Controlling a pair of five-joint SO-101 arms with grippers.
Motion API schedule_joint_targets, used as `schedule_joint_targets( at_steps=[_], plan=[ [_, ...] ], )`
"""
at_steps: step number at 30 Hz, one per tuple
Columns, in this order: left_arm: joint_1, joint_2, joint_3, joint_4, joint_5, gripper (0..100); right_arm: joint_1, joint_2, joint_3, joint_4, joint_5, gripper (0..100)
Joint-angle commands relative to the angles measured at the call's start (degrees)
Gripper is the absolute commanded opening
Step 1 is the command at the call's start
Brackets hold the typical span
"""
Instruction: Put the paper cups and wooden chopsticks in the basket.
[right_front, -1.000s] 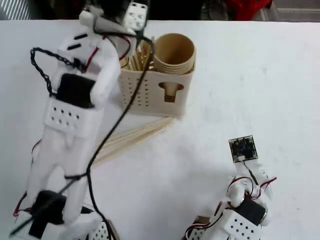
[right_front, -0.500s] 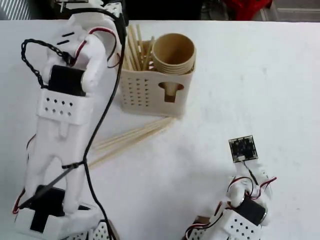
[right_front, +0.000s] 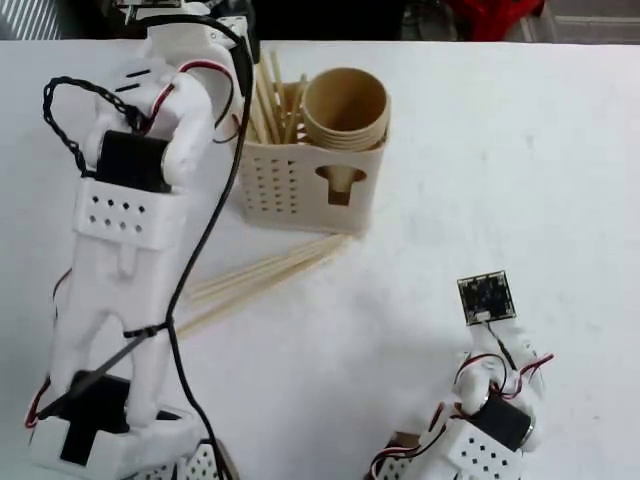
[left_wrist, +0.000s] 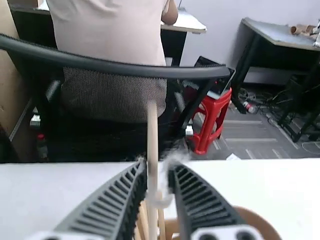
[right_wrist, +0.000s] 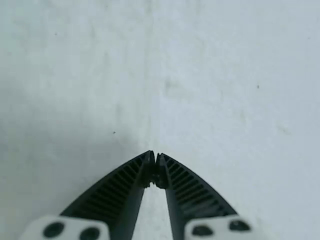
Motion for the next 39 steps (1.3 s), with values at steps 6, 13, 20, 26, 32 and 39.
schedule_joint_targets(
  at_steps=[6, 13, 20, 26, 32, 39],
  plan=[
    [-0.13, -0.66, -11.6, 11.34, 0.79, 11, -0.04, -0.57, 0.53, -0.22, 0.35, 1.8],
    [8.04, -0.66, -17.23, 37.98, -12.31, 10, -0.04, -0.57, 0.53, -0.22, 0.44, 1.8],
    [22.73, -0.31, -1.49, 52.66, -26.46, 10, -0.04, -0.57, 0.53, -0.22, 0.44, 1.8],
    [23.43, -0.22, 30.68, 29.01, -38.42, 11, -0.04, -0.57, 0.53, -0.22, 0.44, 1.8],
    [17.8, 0.04, 48.26, 7.21, -42.73, 11, -0.04, -0.57, 0.53, -0.22, 0.44, 1.8],
    [14.46, 12.62, 44.75, 5.01, -44.31, 11, -0.04, -0.57, 0.53, -0.31, 0.44, 1.8]
  ],
)
